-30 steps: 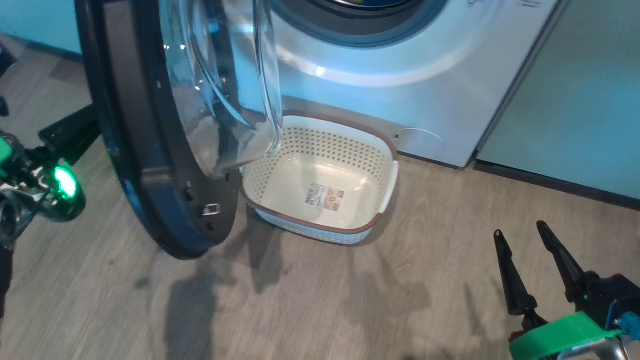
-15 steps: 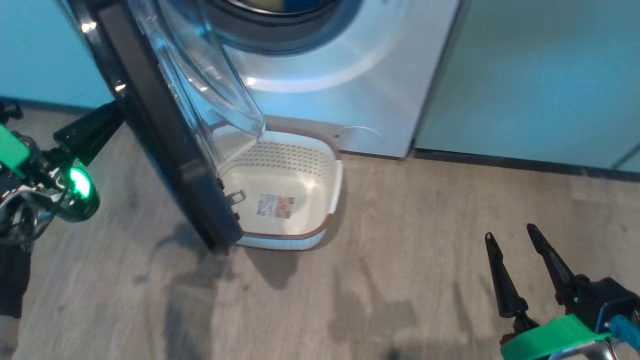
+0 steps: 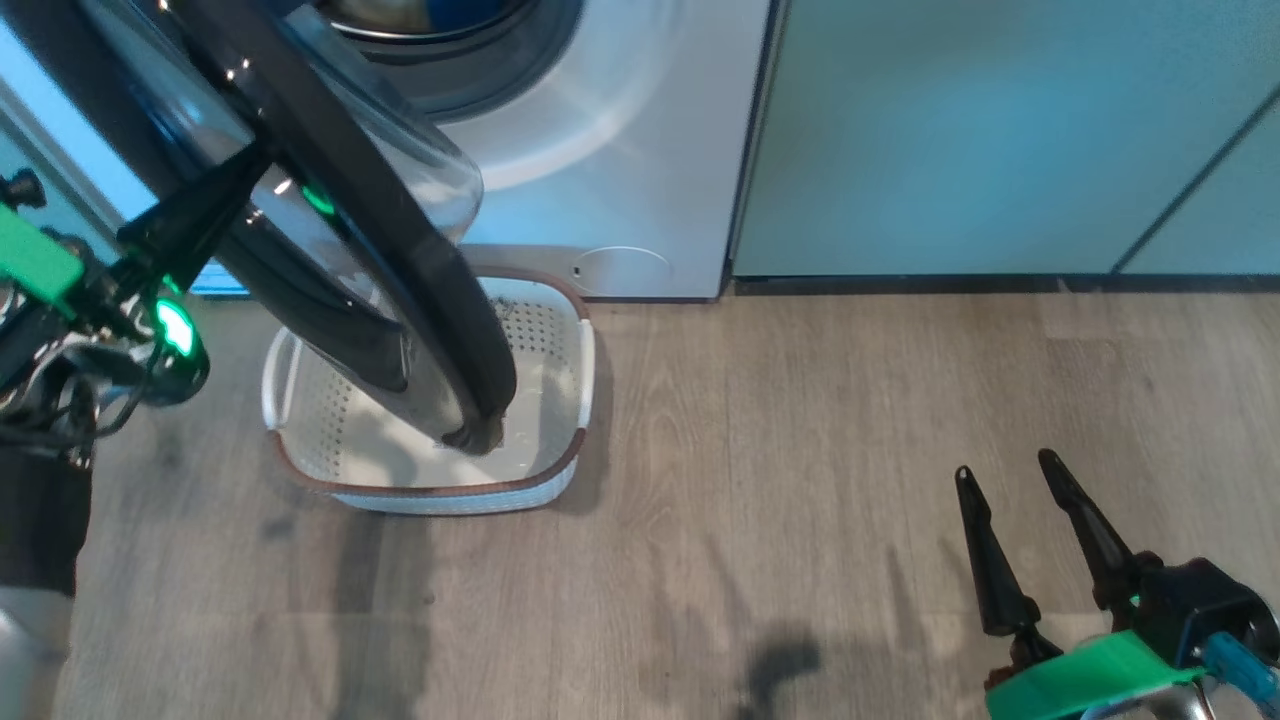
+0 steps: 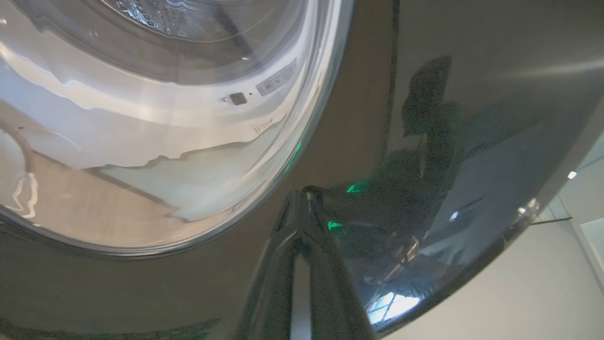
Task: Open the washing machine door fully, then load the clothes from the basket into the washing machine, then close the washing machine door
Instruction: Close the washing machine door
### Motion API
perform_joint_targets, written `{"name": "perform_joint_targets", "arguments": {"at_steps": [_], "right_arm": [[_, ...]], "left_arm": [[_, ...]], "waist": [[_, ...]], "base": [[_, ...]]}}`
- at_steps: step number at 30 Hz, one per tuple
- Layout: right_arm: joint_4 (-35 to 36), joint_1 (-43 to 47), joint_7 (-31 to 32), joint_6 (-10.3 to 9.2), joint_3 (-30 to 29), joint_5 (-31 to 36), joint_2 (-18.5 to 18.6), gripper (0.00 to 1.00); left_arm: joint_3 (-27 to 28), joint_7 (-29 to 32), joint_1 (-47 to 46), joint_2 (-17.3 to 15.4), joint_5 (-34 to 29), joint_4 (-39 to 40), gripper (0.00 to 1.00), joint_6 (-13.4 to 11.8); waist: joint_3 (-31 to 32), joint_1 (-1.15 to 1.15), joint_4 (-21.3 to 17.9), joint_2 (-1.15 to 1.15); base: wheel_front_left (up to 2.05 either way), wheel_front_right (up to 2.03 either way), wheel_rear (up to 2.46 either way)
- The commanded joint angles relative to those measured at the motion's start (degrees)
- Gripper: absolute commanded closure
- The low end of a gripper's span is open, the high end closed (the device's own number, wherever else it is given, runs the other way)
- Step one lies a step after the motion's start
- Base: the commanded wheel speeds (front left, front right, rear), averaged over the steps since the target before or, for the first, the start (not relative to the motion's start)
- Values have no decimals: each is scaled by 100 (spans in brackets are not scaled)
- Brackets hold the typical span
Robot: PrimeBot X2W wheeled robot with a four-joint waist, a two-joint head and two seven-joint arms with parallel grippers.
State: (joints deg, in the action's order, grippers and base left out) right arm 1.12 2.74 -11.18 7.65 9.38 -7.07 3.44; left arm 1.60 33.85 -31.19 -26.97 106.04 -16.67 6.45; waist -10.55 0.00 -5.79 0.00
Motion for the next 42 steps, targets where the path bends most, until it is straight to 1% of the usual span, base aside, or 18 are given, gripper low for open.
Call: {"name": "perform_joint_targets", "arguments": {"at_steps": [1,11,19,26,35,37,42], "right_arm": [[142,-306,-95,-16,131,-55,4,0],[19,-443,-201,-16,195,-106,-29,0],[-62,-520,-286,-16,144,-140,-46,0],[-92,-560,-332,-16,48,-138,-53,0],[-126,-542,-364,-16,-44,-194,-56,0],[-139,-520,-367,-16,-63,-200,-56,0],[-158,-470,-373,-16,-79,-199,-56,0]], "left_arm": [[245,-43,-440,-186,-91,107,100,71],[248,-245,-817,3,-389,-138,100,99],[354,-195,-944,110,-496,-171,100,102],[514,-155,-850,195,-577,-9,100,102],[853,-232,-436,359,-683,324,100,103],[907,-282,-299,385,-789,417,100,103],[1074,-631,102,487,-1170,643,100,103]], "waist": [[-52,0,-101,0],[-163,0,-402,0],[-264,0,-496,0],[-332,0,-418,0],[-272,0,-240,0],[-222,0,-205,0],[-74,0,-134,0]], "base": [[0,0,0],[0,0,0],[0,0,0],[0,0,0],[0,0,0],[0,0,0],[0,0,0]]}}
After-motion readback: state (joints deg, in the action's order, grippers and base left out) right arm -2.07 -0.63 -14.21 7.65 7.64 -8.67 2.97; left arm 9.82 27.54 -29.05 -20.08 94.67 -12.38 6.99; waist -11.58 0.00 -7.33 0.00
